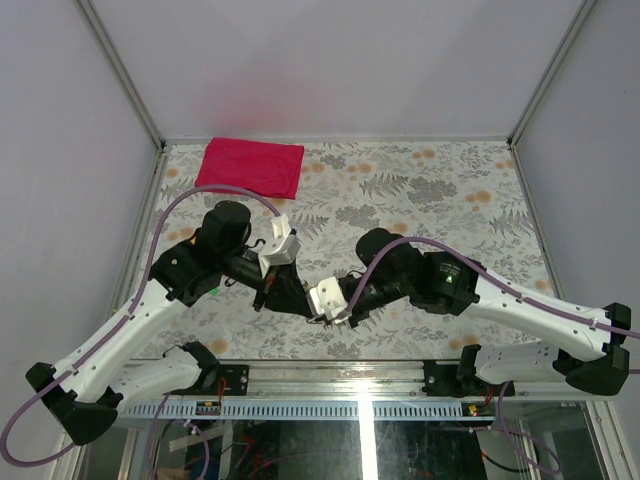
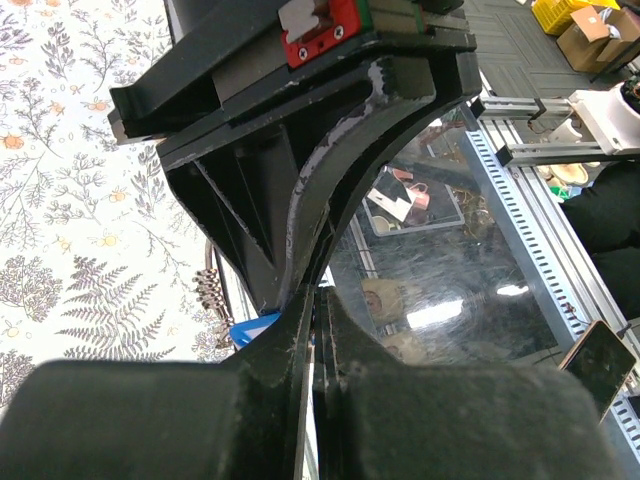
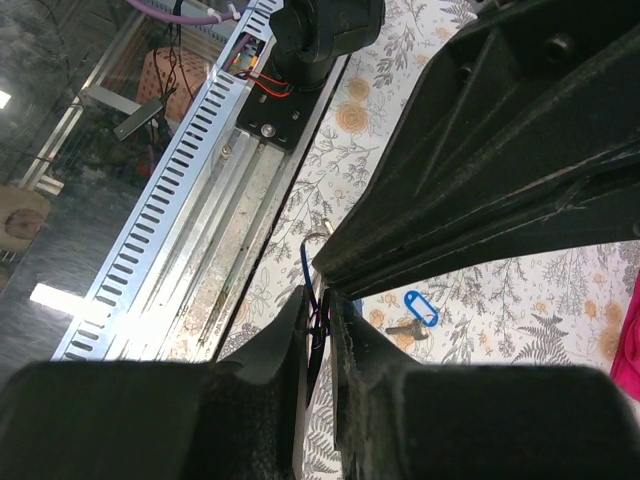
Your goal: Put the keys on the keyring
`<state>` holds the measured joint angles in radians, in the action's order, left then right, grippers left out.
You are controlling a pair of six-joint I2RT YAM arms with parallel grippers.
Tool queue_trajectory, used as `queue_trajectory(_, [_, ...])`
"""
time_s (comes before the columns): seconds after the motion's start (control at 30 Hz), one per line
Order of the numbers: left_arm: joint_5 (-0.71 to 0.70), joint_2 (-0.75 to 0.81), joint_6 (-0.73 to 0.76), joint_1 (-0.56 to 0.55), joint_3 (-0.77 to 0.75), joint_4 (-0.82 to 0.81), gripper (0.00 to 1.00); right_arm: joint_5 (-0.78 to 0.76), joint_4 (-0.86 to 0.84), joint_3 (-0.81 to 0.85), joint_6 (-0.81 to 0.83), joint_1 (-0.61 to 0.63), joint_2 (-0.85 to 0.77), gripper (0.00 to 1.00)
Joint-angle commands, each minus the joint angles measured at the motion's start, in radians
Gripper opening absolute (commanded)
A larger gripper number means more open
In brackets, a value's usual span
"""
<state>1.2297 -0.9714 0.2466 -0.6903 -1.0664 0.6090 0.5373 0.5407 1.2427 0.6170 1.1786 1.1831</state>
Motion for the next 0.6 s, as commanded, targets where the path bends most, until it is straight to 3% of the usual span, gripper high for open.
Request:
queue_trajectory(0.0, [0.007,0.005,0.033,-0.014,-0.037,0.082,0.0,-0.048,-0.039,0.058,-0.005,-0.002,-0.03,0.0])
queue_trajectory(0.57, [-0.001,0.002,0.086,-0.014,-0.062,0.157,0.0,-0.059,-0.008,0.042,-0.023,-0.002,-0.053,0.0])
